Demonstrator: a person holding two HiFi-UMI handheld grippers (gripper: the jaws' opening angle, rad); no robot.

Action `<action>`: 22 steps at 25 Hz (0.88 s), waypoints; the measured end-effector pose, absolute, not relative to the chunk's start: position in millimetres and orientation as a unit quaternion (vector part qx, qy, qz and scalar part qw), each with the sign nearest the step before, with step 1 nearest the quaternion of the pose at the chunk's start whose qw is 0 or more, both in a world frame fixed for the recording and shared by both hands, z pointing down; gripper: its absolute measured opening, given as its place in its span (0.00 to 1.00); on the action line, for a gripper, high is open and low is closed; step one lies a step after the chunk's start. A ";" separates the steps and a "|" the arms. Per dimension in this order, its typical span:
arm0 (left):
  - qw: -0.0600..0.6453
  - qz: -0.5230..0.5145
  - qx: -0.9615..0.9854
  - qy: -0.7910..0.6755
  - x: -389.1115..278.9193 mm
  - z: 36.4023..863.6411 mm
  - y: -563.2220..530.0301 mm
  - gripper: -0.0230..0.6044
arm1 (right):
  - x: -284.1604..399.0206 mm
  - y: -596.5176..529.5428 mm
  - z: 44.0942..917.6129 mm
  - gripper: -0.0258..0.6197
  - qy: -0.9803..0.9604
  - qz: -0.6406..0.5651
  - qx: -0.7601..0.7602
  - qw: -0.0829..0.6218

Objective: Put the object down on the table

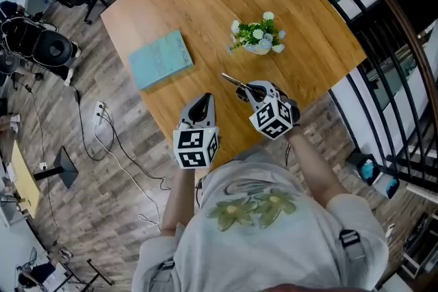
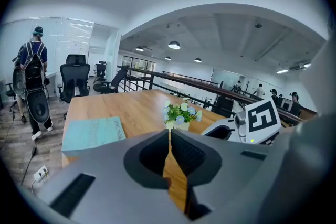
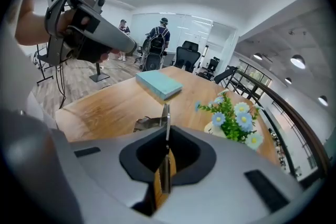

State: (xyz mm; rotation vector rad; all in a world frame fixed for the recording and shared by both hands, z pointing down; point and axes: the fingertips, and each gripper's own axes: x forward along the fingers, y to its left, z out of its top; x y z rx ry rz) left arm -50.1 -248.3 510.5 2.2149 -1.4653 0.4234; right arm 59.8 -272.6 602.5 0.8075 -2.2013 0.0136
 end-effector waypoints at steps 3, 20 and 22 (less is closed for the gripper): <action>0.230 0.159 0.799 -0.532 -50.8 516.4 -253.0 0.08 | 59.6 -277.8 618.6 0.05 -0.861 0.005 0.311 0.403; 0.252 0.179 0.790 -0.530 -56.4 536.4 -254.1 0.08 | 58.1 -277.6 681.8 0.05 -0.838 -0.001 0.283 0.466; 0.253 0.181 0.790 -0.529 -56.2 537.6 -254.4 0.08 | 59.1 -275.9 685.6 0.06 -0.835 -0.005 0.281 0.472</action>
